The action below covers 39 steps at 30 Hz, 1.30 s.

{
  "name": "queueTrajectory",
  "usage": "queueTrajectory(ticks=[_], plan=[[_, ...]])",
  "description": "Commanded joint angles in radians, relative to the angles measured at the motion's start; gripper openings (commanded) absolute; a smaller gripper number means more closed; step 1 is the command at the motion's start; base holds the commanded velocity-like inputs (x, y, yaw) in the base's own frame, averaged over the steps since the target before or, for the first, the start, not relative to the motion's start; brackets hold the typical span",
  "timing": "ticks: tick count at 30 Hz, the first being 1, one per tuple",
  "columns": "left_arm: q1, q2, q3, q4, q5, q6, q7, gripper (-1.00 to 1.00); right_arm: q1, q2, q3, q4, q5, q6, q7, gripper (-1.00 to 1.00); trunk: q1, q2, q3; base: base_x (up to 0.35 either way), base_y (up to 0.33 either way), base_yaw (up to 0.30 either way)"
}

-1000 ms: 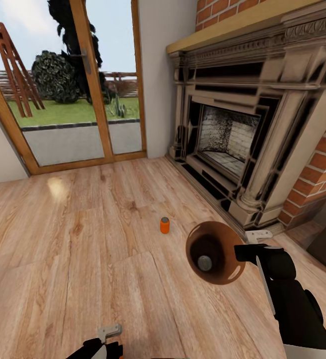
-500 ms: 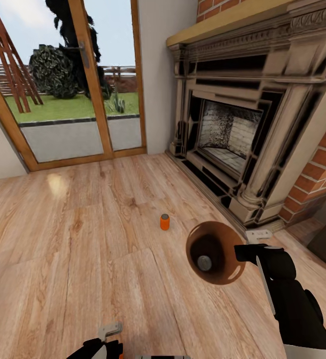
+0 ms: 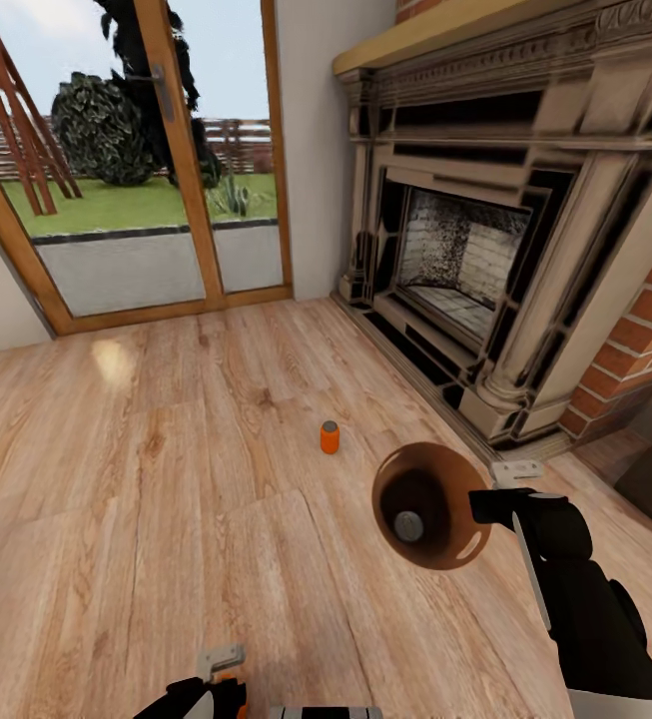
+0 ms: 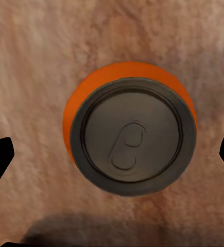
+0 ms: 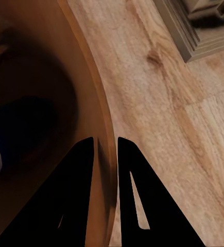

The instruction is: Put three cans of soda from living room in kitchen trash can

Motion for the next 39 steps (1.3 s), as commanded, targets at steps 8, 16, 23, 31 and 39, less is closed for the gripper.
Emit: queueTrajectory(ticks=[8, 16, 23, 31, 39], plan=[[0.0, 0.001, 0.0, 0.0, 0.0, -0.006, 0.0, 1.0, 0.0, 0.001, 0.0, -0.001, -0.014, 0.001, 0.005, -1.0, 0.0, 0.0, 0.0, 0.0, 0.0, 0.0], [0.0, 0.002, 0.0, 0.0, 0.001, -0.007, 0.0, 1.0, 0.0, 0.0, 0.0, -0.001, -0.014, 0.001, 0.005, -1.0, 0.0, 0.0, -0.004, 0.0, 0.0, 0.0], [0.0, 0.001, 0.0, 0.0, 0.001, -0.016, 0.0, 1.0, 0.0, 0.0, 0.0, -0.001, -0.014, 0.001, 0.005, -1.0, 0.002, -0.001, -0.015, 0.0, 0.0, 0.0], [0.0, -0.004, -0.004, -0.001, 0.0, -0.043, 0.0, 1.0, 0.0, 0.0, 0.0, -0.001, -0.014, 0.001, 0.005, -1.0, 0.002, -0.001, -0.015, 0.0, 0.0, 0.0], [-0.001, -0.012, -0.006, -0.004, 0.0, -0.045, 0.0, 1.0, -0.001, 0.0, 0.0, -0.001, -0.014, 0.001, 0.004, -1.0, 0.002, -0.001, -0.019, 0.0, 0.0, 0.0]])
